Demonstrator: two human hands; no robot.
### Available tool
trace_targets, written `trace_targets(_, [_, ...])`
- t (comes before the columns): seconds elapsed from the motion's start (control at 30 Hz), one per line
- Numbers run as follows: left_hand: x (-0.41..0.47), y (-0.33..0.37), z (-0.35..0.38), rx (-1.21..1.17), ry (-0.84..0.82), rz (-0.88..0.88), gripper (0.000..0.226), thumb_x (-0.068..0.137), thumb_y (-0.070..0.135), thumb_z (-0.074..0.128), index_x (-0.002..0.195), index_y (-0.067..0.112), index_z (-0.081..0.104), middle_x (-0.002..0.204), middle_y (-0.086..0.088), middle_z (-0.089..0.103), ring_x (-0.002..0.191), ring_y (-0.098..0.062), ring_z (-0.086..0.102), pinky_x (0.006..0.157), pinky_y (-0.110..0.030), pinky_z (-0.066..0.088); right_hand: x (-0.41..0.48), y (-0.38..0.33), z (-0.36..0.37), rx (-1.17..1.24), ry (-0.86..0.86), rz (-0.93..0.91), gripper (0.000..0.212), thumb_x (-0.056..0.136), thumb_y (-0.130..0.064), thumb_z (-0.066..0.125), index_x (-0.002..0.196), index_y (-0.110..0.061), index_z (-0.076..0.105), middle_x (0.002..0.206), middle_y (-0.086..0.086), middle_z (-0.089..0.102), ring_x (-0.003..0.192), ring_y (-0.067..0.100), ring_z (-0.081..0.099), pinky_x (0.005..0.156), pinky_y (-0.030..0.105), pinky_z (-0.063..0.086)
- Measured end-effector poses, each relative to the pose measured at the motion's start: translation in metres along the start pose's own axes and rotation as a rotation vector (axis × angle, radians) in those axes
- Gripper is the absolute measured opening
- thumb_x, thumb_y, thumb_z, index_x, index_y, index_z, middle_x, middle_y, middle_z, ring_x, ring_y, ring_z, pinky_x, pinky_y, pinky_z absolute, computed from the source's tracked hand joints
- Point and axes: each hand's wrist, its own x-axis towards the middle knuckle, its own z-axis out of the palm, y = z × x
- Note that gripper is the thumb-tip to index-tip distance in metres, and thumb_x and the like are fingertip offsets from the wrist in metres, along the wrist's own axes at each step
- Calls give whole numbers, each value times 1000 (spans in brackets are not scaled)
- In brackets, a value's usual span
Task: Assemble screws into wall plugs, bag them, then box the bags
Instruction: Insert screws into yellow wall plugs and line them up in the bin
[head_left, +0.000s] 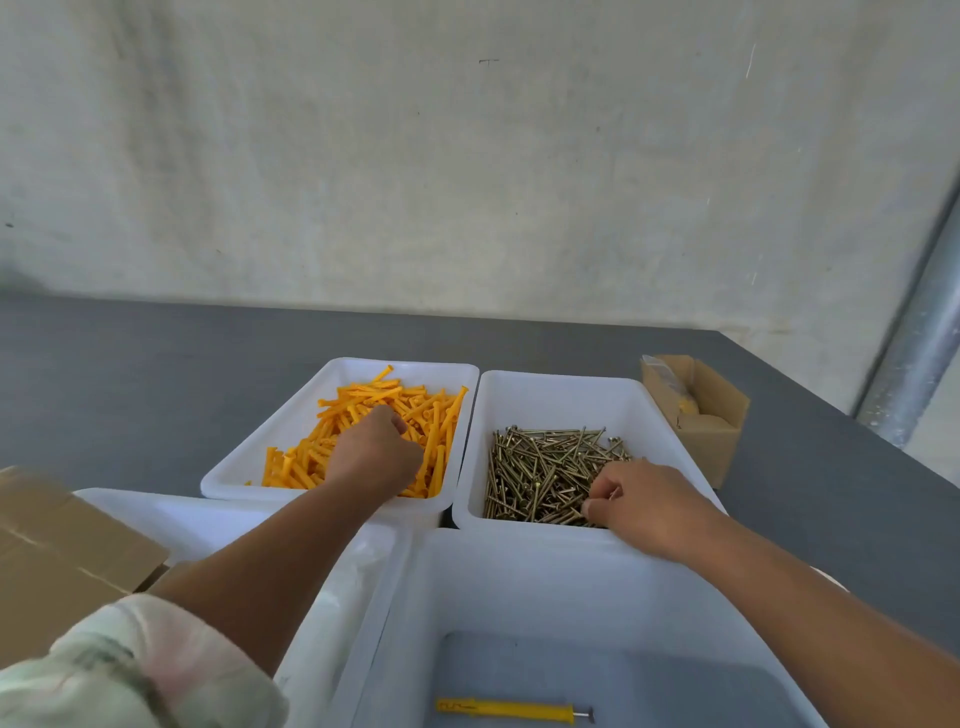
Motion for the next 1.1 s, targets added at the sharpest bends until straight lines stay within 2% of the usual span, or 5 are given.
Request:
trace_targets(0.2, [19,4,13,110,21,83,50,83,10,57,131,21,51,85,3,61,74,-16,60,49,-24,38,19,-7,7,-88,-50,49,27,88,-33,65,113,-22,62,101,-5,57,90,14,54,80,29,48])
trace_targets(0.4, [46,17,31,102,-49,172,59,92,11,51,148,21,35,142,-5,50,123,-25,51,88,-33,46,28,-5,10,-103,-126,39,13,88,-32,63,98,-26,69,105,-4,63,92,13,59,63,22,43])
trace_targets(0.63, [74,28,47,255,-183,239,67,93,8,47,153,22,22,152,-10,37,136,-31,38,107,-40,35,33,-1,15,-125,-90,-41,8,88,-25,59,85,-32,62,100,-9,60,92,12,57,64,22,39])
trace_targets(0.9, [71,15,34,542,-269,325,17,97,29,47,82,21,47,88,0,53,85,-20,46,63,-29,32,35,1,16,-99,-100,-15,9,88,-24,59,93,-30,65,96,-11,62,92,10,55,62,19,39])
trace_targets(1.1, [43,5,20,548,-315,324,18,97,29,48,81,21,50,85,3,51,88,-20,48,71,-29,35,27,-9,10,-121,-83,-12,20,91,-16,55,101,-21,71,104,-3,67,99,16,60,80,26,49])
